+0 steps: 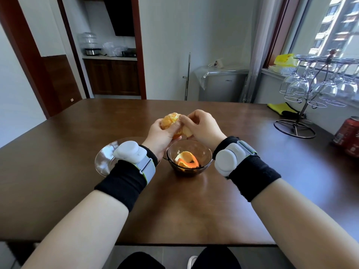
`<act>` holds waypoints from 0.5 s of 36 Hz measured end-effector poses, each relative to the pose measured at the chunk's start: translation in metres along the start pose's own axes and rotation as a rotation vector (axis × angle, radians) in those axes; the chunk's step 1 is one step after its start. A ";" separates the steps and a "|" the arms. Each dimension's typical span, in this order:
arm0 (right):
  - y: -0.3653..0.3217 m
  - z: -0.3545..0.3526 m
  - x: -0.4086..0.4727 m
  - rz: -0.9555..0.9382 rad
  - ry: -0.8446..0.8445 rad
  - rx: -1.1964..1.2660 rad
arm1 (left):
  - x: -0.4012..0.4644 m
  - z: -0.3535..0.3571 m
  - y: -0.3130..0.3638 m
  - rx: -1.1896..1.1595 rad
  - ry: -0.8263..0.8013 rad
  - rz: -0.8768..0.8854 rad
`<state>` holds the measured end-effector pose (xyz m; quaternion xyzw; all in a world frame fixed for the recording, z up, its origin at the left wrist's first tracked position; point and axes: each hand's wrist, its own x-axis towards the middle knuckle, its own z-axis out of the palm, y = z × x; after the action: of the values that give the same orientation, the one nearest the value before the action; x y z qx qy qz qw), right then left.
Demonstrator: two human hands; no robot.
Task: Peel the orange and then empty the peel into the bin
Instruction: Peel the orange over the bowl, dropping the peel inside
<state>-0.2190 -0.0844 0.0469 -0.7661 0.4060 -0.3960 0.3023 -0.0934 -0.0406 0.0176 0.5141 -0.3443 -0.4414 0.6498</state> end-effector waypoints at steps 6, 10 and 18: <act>0.004 -0.001 0.000 -0.093 0.085 -0.100 | 0.000 -0.004 -0.004 0.050 0.005 0.055; 0.003 -0.001 -0.001 -0.057 0.064 -0.084 | 0.002 -0.007 -0.003 0.044 -0.015 0.044; 0.003 -0.003 -0.004 0.094 -0.024 0.120 | -0.001 -0.012 0.000 -0.023 -0.106 -0.027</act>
<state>-0.2244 -0.0825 0.0451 -0.7316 0.4134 -0.3957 0.3705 -0.0824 -0.0354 0.0147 0.4873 -0.3662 -0.4804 0.6306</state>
